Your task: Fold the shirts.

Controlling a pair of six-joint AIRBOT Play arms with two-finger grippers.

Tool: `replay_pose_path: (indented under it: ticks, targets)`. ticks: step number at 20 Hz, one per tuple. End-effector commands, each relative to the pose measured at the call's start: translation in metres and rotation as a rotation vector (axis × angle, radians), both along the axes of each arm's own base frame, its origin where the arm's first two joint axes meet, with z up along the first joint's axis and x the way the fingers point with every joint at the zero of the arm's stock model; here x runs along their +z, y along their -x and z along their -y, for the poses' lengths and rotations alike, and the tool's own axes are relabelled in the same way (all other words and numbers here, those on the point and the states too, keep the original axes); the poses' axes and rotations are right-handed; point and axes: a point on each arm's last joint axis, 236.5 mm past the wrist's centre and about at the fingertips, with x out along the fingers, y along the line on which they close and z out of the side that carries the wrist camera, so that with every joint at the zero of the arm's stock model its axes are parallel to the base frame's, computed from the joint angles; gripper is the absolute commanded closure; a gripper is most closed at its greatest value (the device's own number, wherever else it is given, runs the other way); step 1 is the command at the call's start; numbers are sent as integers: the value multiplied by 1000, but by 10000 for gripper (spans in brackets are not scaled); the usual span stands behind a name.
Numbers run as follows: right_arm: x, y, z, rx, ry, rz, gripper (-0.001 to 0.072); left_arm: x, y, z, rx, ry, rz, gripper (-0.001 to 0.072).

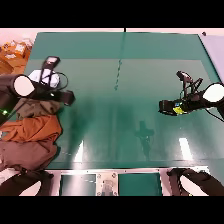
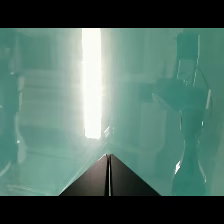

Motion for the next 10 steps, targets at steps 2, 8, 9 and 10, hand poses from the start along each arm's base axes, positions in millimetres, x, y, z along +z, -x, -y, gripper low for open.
replay_pose_path:
  ticks: [2,8,9,10]
  targets:
    - [1,-5,0,-6,-2,22,697,21,-79,-111,91,-335,241,-13]
    - [4,-13,-1,-16,-8,55,696,-74,-143,-166,62,-403,71,-13]
    - [4,-14,-1,-16,-9,58,696,-95,-147,-166,45,-406,28,-12]
    - [4,-14,-1,-16,-9,57,697,-114,-147,-166,35,-405,-23,-13]
